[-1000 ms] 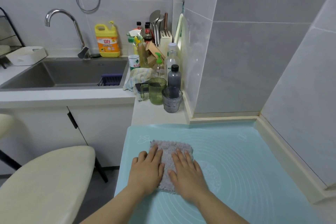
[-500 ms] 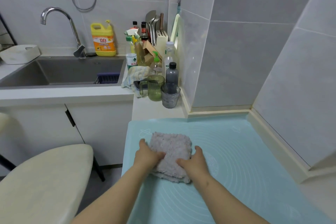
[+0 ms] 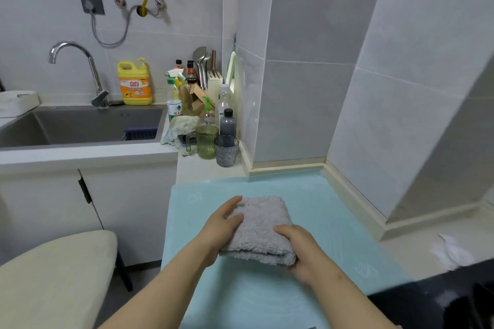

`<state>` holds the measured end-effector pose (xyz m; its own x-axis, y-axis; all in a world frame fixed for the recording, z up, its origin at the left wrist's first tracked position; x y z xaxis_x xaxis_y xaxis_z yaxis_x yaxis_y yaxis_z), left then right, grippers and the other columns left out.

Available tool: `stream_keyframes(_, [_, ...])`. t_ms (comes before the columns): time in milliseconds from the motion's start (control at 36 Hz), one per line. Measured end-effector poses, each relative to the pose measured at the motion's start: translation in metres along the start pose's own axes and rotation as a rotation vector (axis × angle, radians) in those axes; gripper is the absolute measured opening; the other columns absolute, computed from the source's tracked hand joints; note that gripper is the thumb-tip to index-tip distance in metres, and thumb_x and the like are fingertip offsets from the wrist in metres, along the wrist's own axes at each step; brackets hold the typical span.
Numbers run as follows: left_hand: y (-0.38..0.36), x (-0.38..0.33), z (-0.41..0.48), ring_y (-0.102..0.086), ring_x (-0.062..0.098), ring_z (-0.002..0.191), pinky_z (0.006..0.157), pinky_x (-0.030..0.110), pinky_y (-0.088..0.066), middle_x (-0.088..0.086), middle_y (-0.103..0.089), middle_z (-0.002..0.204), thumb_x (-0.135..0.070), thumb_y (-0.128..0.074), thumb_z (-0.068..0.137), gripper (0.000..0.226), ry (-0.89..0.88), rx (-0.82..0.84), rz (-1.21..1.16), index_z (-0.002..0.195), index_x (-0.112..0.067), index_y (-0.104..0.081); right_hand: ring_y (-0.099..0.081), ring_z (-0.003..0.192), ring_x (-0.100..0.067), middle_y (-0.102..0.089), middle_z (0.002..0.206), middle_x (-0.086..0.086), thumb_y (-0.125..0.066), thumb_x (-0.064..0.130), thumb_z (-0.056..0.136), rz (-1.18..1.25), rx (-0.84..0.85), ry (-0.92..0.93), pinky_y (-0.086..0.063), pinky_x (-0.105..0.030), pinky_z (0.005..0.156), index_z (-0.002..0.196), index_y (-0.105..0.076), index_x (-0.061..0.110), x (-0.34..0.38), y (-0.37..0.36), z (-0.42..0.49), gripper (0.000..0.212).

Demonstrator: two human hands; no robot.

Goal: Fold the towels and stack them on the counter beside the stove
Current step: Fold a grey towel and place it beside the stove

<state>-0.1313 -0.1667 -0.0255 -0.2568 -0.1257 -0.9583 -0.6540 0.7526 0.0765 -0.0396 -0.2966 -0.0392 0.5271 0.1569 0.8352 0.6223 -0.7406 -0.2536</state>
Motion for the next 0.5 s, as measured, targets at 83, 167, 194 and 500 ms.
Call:
stream_keyframes(83, [-0.018, -0.005, -0.024, -0.053, 0.019, 0.110, 0.090, 0.027, -0.047, 0.001, -0.054, 0.125, -0.015, -0.044, 0.098, 0.025, -0.020, 0.032, 0.024, 0.115, -0.028, -0.057, -0.065, 0.084, -0.031, -0.065, 0.106, -0.020, -0.055, 0.007, 0.089, -0.005, -0.089, 0.056, -0.052, -0.029, 0.051, 0.117, -0.051, 0.002, -0.004, 0.019, -0.023, 0.028])
stream_keyframes(167, [-0.022, 0.002, -0.055, -0.057, 0.022, 0.103, 0.073, 0.027, -0.047, 0.004, -0.058, 0.121, -0.018, -0.043, 0.099, 0.020, -0.003, 0.045, 0.041, 0.108, -0.028, -0.057, -0.064, 0.087, -0.030, -0.060, 0.108, -0.015, -0.056, 0.006, 0.089, -0.005, -0.122, 0.098, -0.052, -0.033, 0.060, 0.128, -0.043, 0.008, -0.014, 0.022, -0.055, 0.042])
stream_keyframes(194, [-0.022, 0.006, -0.067, -0.058, 0.022, 0.101, 0.069, 0.027, -0.047, 0.004, -0.057, 0.121, -0.020, -0.043, 0.099, 0.019, 0.009, 0.047, 0.046, 0.111, -0.029, -0.055, -0.063, 0.087, -0.028, -0.058, 0.108, -0.012, -0.057, 0.006, 0.089, -0.016, -0.131, 0.102, -0.052, -0.034, 0.062, 0.133, -0.039, 0.013, -0.018, 0.023, -0.068, 0.048])
stream_keyframes(500, [-0.037, 0.045, -0.217, -0.058, 0.020, 0.104, 0.089, 0.030, -0.049, 0.003, -0.058, 0.118, -0.023, -0.047, 0.098, 0.019, -0.043, 0.118, 0.070, 0.113, -0.023, -0.057, -0.064, 0.091, -0.018, -0.058, 0.116, -0.003, -0.049, 0.004, 0.093, -0.029, -0.198, 0.237, -0.054, -0.031, 0.067, 0.132, -0.039, 0.035, -0.085, 0.035, -0.238, 0.051])
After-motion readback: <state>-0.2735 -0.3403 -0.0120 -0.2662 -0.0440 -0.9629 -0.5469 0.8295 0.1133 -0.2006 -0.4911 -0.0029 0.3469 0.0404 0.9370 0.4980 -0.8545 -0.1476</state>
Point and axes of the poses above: each hand's wrist, its own z-axis towards the middle knuckle, its own y-axis out of the back of the hand, x = y × z, the point moved 7 cm from there along z, towards the middle knuckle
